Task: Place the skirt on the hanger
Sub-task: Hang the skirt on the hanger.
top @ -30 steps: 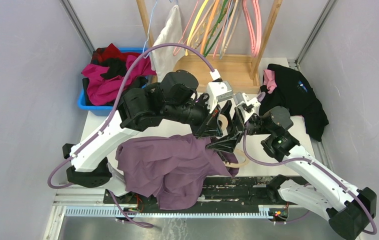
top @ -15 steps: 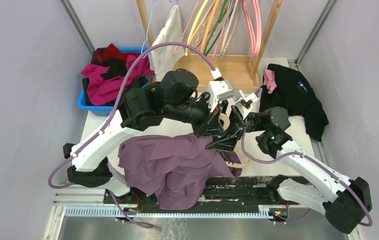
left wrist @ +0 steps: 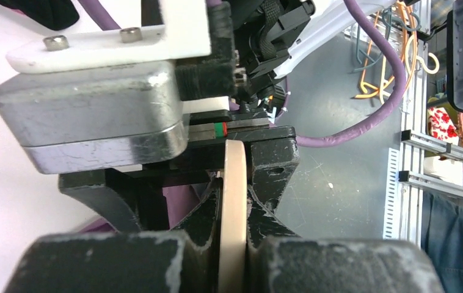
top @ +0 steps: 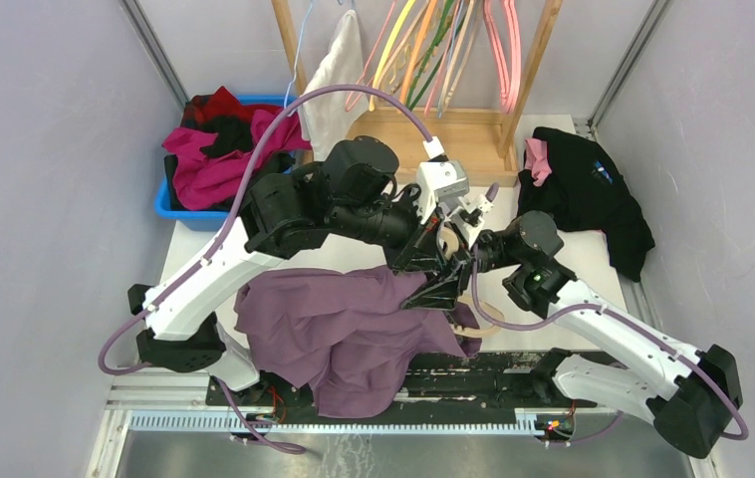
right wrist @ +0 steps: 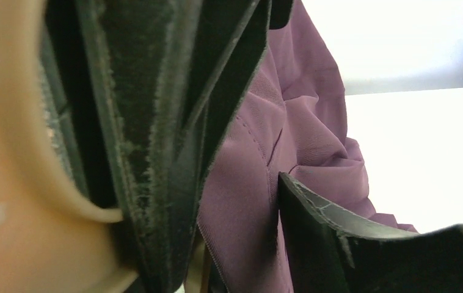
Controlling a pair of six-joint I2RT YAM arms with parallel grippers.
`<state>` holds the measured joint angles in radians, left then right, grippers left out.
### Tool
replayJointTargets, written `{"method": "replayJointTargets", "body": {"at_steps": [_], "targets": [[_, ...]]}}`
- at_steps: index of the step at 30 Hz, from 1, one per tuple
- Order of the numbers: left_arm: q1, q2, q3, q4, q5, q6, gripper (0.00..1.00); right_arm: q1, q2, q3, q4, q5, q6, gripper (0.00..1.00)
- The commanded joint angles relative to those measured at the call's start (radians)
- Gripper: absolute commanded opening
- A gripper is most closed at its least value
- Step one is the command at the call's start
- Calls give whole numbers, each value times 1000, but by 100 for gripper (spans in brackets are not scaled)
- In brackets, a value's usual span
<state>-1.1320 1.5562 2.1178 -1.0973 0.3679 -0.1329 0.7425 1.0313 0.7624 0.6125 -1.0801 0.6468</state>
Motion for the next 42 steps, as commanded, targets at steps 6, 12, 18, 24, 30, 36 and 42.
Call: {"method": "replayJointTargets", "body": {"at_steps": [6, 12, 18, 24, 30, 36, 42], "targets": [[-6, 11, 15, 171, 65, 18, 3, 33, 20, 68, -137, 65, -36, 17], [-6, -3, 35, 167, -94, 16, 5, 35, -3, 41, -210, 137, -87, 1], [-6, -47, 34, 187, -260, 18, 28, 34, -67, 36, -377, 230, -165, 1], [-5, -155, -46, 298, -392, 14, 71, 30, -138, 54, -563, 304, -245, 1], [-6, -230, -91, 363, -476, 16, 73, 26, -201, 47, -636, 373, -273, 1], [-5, -253, -144, 370, -527, 1, 73, 22, -254, 58, -671, 544, -279, 1], [-5, -268, -209, 348, -554, -34, 72, 20, -342, 81, -646, 983, -235, 1]]}}
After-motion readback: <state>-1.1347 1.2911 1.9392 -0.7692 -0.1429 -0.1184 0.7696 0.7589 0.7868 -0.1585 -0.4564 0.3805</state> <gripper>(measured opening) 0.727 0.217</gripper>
